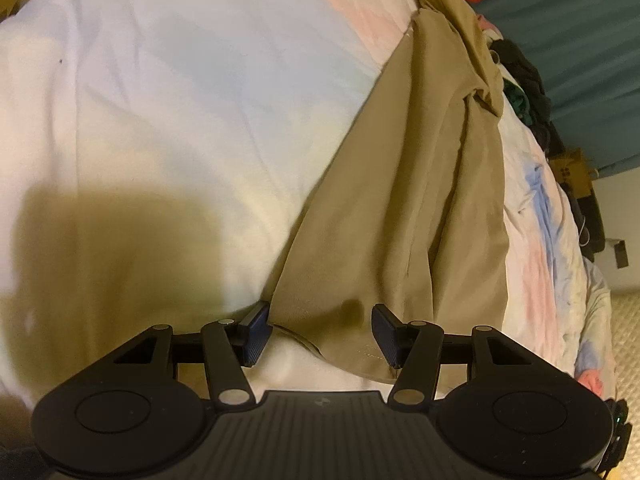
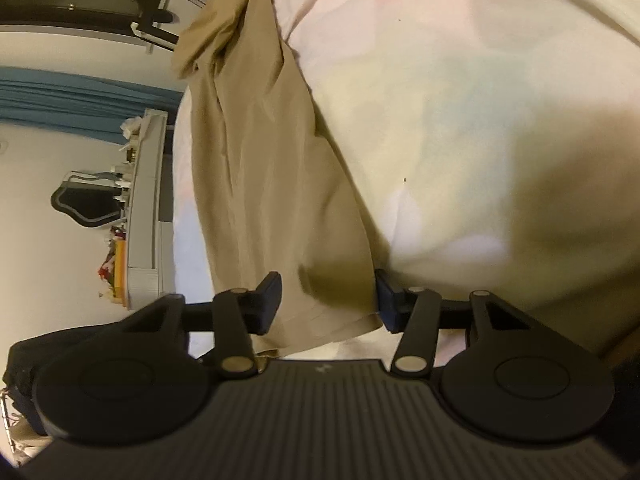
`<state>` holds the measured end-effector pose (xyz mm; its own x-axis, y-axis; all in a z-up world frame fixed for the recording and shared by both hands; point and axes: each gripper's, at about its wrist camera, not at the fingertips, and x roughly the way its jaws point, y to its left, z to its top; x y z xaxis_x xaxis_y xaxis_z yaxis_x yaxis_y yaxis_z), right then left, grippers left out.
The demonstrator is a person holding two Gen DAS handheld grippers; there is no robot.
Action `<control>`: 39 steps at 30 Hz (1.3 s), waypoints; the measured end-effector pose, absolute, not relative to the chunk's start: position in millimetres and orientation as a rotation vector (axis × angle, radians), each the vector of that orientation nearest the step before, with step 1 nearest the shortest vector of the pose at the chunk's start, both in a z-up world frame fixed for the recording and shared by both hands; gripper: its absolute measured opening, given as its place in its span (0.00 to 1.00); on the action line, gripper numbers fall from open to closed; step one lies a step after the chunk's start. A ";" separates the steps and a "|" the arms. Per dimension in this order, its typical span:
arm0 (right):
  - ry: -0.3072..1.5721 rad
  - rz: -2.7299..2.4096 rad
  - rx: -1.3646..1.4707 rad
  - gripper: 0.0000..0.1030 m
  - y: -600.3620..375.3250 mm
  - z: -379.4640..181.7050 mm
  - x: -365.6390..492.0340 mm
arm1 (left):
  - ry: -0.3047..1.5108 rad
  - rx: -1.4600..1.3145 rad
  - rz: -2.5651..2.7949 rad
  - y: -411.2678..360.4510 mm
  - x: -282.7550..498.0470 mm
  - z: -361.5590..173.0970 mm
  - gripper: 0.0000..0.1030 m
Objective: Fold clothes
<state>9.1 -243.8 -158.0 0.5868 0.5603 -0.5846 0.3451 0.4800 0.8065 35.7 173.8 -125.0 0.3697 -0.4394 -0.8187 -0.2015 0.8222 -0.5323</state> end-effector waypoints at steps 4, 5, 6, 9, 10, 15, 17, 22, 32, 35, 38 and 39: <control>0.998 0.153 1.066 0.51 -237.3 -160.2 12.0 | 1.205 -0.645 -0.162 169.6 41.8 -132.4 0.55; 1.003 0.149 1.053 0.51 -235.9 -161.1 12.5 | 1.199 -0.630 -0.159 167.9 41.7 -131.5 0.49; 1.006 0.153 1.034 0.51 -234.2 -160.1 14.7 | 1.194 -0.613 -0.157 166.3 41.5 -130.5 0.32; 1.013 0.181 0.954 0.50 -228.0 -154.6 17.8 | 1.178 -0.600 -0.166 167.3 38.4 -124.7 0.08; 1.013 0.189 0.931 0.42 -226.2 -152.3 17.3 | 1.165 -0.602 -0.168 168.7 36.8 -121.9 0.07; 0.988 0.177 0.928 0.09 -235.4 -135.0 13.2 | 1.059 -0.670 -0.231 181.3 26.9 -94.3 0.05; 0.949 0.202 0.938 0.08 -241.9 -121.2 10.0 | 0.989 -0.739 -0.309 188.7 18.7 -78.0 0.05; 0.782 0.253 0.929 0.07 -266.8 -54.5 1.5 | 0.833 -0.905 -0.424 201.9 -0.2 -39.0 0.04; 0.626 0.331 0.836 0.07 -291.4 16.3 -51.1 | 0.721 -0.920 -0.522 182.1 -53.7 10.7 0.04; 0.636 0.331 0.843 0.07 -288.3 -1.3 -84.1 | 0.770 -0.985 -0.541 186.7 -81.0 -2.8 0.04; 0.686 0.293 0.885 0.07 -286.3 -22.1 -99.6 | 0.803 -0.992 -0.527 190.8 -87.6 -7.9 0.04; 0.706 0.282 0.909 0.07 -286.0 -27.4 -98.7 | 0.804 -0.984 -0.518 192.6 -85.0 -6.6 0.04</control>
<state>-98.7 -286.0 -27.4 0.7433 0.5057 -0.4379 0.0640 0.5979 0.7990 -85.0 192.6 -6.6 0.6104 -0.7071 -0.3570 0.0331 0.4731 -0.8804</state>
